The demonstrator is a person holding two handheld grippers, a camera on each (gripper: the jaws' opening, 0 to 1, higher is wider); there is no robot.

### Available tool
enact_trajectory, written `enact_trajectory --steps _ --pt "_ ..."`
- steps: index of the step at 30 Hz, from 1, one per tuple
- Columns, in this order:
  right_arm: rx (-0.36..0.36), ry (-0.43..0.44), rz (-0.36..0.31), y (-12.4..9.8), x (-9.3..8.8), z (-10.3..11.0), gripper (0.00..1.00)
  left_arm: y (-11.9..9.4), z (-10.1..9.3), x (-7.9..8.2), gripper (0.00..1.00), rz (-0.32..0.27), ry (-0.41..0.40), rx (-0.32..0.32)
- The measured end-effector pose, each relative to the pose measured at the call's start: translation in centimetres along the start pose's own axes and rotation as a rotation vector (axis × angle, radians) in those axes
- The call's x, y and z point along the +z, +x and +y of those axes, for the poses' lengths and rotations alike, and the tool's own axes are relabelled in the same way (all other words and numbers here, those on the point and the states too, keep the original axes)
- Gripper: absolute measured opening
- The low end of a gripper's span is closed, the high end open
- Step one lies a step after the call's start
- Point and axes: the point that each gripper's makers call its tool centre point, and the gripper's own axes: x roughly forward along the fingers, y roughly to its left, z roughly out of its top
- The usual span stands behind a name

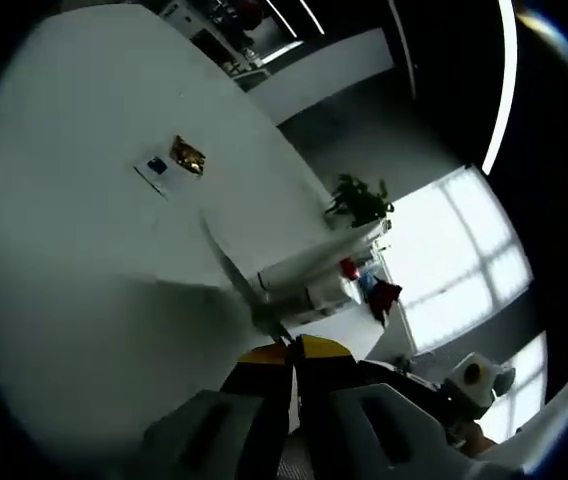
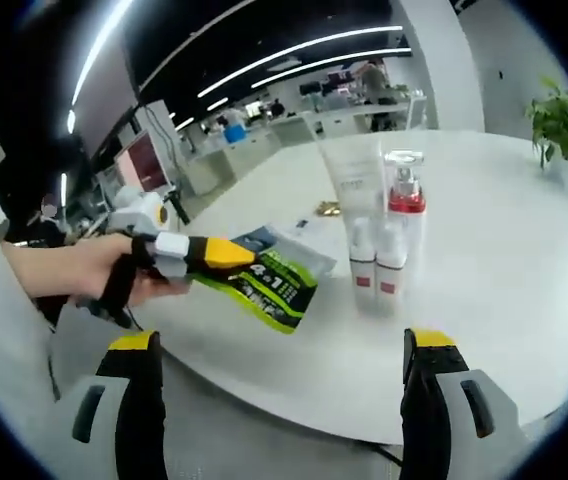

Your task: Arrange the skincare products in the storage area until every visible bottle or jar stands upright without overlapping.

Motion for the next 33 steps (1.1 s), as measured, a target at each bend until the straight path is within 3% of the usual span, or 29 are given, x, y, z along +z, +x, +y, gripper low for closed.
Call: enact_trajectory --steps 13,18,22,33 --pt "-0.020 0.028 -0.027 -0.1 0.2 -0.9 1.00 2.3 2.5 -0.4 0.00 0.026 0.019 0.074" --pt "-0.018 0.030 -0.028 -0.1 0.3 -0.8 1.00 2.9 4.5 -0.6 0.00 0.027 -0.004 0.152" --pt "-0.017 0.037 -0.028 -0.1 0.3 -1.0 1.00 3.1 5.4 -0.7 0.00 0.015 -0.037 0.177" --pt "-0.018 0.037 -0.026 0.1 0.2 -1.1 1.00 3.3 6.5 -1.6 0.00 0.033 -0.018 0.235"
